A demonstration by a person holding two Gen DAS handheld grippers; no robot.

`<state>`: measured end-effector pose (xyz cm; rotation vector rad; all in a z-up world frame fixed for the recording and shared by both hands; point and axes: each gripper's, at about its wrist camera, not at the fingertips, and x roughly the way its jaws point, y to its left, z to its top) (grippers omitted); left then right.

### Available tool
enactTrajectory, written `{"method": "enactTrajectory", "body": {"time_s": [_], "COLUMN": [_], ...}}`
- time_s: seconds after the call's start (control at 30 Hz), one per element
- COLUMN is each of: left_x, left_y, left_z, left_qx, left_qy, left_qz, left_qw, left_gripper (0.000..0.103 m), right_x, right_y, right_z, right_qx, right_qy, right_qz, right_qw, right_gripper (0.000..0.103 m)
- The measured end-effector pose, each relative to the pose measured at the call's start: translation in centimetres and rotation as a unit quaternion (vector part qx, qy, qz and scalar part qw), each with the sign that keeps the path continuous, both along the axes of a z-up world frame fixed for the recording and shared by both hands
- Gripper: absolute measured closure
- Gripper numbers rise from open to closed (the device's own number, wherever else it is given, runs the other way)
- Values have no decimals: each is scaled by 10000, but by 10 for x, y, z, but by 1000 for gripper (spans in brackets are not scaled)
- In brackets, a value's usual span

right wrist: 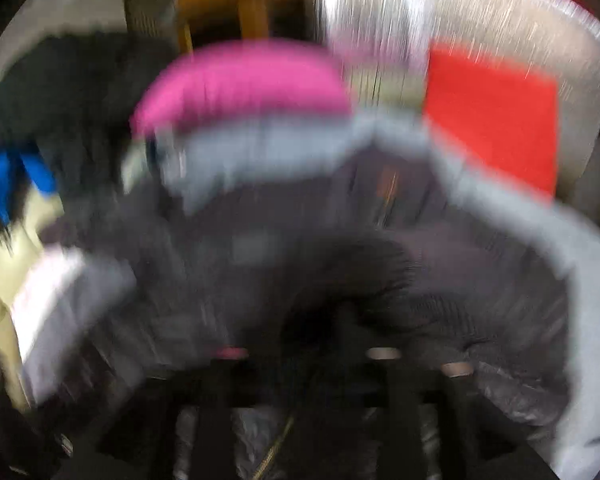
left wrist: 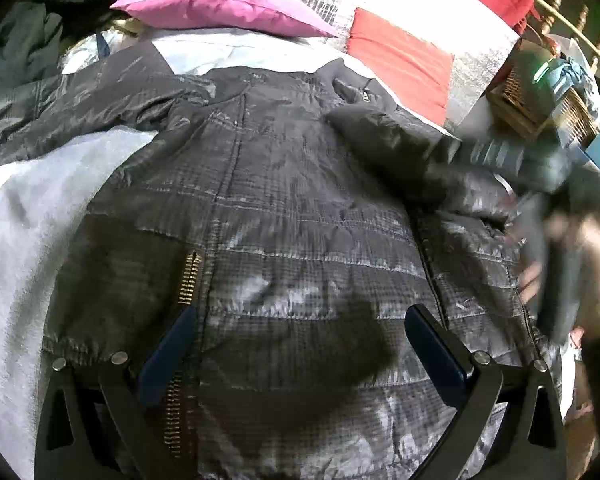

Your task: Fold large clothes

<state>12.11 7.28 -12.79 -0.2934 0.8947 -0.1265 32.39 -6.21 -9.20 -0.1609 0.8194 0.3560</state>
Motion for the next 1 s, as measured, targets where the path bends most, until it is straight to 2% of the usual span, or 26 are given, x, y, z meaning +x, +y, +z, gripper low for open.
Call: {"method": "enactTrajectory", "body": {"time_s": [0.03,0.1,0.17,0.27,0.4,0.43,0.57,0.67,0.77,0.87,0.93,1.0], "left_x": [-1,-1,-1,0,12,15,15,10,7,4,3,2], "left_y": [-1,-2,-3,-5,-20,-24,-33,-32,-22,-5,7,16], "left_z": [2,7,12,20,39,44,53,44,35,31,30,28], "left_qx": [77,156,221,264,481,549,646,696,749,552,449,374], "left_qy": [-52,-166,-306,-332,-371,-427,-588,-542,-450,-371,-337,-312], "left_qz": [14,-23,-21,-54,-239,-272,-327,-361,-239,-23,167,316], "left_qw": [10000,9997,9993,9991,9979,9972,9956,9954,9959,9978,9983,9983], "left_gripper": [0,0,0,0,0,0,0,0,0,0,0,0], "right_x": [3,5,0,-16,-26,-25,-9,15,43,69,83,84], "right_y": [-2,-15,-35,-80,-128,-138,-167,-158,-134,-102,-73,-26], "right_z": [-19,-32,-24,-9,-17,-18,-33,-27,-22,-17,-9,8], "right_qx": [94,487,1139,1983,2741,2929,4295,4636,4620,4415,4036,3546], "right_qy": [231,375,327,167,249,327,761,829,1021,1207,1226,1128], "right_qz": [-41,-91,-199,-477,-962,-1046,-1269,-1243,-1219,-1180,-1041,-422], "right_qw": [9997,9981,9928,9788,9566,9499,8908,8734,8725,8813,9007,9272], "right_gripper": [16,16,16,14,12,12,12,12,12,11,11,11]}}
